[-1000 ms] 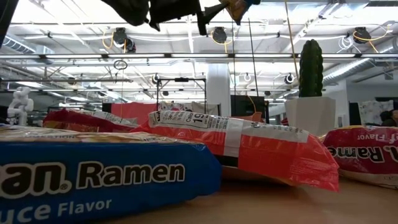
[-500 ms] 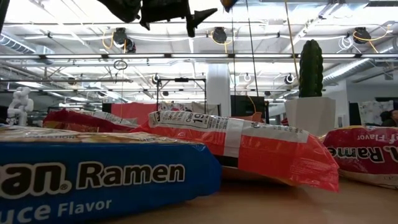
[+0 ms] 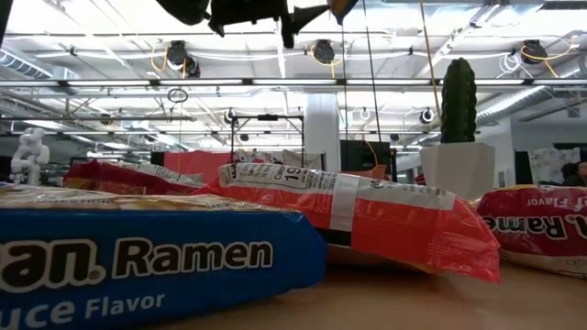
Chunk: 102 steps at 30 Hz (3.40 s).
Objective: Sort Maruchan noodles
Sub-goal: Put the top blue noodle pack into the gray bin
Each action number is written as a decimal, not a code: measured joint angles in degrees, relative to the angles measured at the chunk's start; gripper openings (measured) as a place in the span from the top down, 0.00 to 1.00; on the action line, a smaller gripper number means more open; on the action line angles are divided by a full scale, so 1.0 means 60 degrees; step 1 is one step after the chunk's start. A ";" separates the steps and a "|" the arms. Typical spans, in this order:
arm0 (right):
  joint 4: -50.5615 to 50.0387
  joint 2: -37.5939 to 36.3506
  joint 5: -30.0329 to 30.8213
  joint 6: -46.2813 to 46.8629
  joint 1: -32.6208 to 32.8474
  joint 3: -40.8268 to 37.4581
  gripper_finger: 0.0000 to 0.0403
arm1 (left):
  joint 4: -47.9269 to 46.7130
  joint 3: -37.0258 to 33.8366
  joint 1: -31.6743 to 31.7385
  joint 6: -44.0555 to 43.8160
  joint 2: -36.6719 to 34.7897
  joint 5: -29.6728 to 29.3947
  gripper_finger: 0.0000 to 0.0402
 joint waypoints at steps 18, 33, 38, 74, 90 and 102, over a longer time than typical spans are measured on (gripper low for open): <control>0.0840 0.0120 -0.0712 -0.0019 0.0004 0.0019 1.00 | 0.1433 -0.0015 -0.0516 -0.0718 0.0018 -0.0105 0.32; 0.1264 0.0172 -0.1267 0.0128 0.0000 -0.0016 1.00 | 0.2325 -0.0007 -0.0878 -0.0606 0.0478 -0.0781 0.33; 0.1371 0.0112 -0.1317 -0.0006 -0.0007 0.0025 1.00 | 0.4448 -0.0007 -0.1072 -0.1697 0.0952 -0.0669 0.39; 0.0628 0.0426 -0.2756 -0.0548 -0.0346 -0.0018 1.00 | 0.4385 0.0015 -0.2058 -0.1637 0.1074 -0.2263 0.42; 0.1306 0.0419 -0.2743 -0.0160 -0.1016 -0.0015 1.00 | 0.3727 0.0015 -0.1721 -0.1436 0.1092 -0.2432 0.42; 0.1122 0.0415 -0.2751 -0.0386 -0.1357 -0.0011 1.00 | 0.4145 0.0015 -0.1020 -0.2089 0.1096 -0.1520 0.67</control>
